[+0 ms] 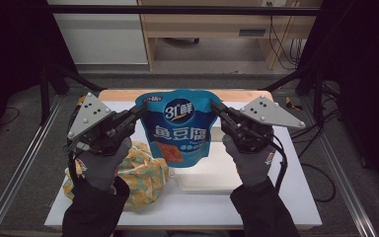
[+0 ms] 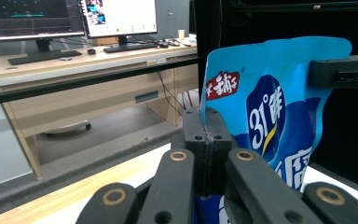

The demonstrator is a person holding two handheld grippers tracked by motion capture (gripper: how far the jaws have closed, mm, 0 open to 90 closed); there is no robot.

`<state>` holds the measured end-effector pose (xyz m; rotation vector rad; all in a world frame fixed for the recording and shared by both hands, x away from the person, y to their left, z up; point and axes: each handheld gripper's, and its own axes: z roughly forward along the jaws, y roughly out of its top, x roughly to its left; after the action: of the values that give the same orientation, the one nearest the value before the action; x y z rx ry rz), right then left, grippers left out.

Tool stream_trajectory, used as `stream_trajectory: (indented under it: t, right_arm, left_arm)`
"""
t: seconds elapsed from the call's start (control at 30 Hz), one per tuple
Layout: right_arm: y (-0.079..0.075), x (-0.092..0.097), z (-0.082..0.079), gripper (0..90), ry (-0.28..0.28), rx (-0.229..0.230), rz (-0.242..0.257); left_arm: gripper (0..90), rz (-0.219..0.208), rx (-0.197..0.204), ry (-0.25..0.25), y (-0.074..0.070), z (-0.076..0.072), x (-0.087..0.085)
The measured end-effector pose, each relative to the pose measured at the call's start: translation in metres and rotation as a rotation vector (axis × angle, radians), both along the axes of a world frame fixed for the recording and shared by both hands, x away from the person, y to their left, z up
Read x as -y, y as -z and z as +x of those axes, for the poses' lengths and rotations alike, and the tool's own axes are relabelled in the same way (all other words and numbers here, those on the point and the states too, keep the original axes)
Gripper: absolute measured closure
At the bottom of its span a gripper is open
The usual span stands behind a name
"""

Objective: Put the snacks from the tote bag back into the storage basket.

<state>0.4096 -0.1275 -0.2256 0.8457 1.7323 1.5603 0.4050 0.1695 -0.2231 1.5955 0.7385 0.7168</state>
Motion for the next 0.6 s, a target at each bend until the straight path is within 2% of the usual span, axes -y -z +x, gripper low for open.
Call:
stream_trajectory:
  t: [0.6]
  right_arm:
    - [0.007, 0.031, -0.003, 90.0, 0.054, -0.012, -0.004]
  left_arm:
    - [89.9, -0.005, -0.008, 0.053, 0.010, 0.007, 0.031]
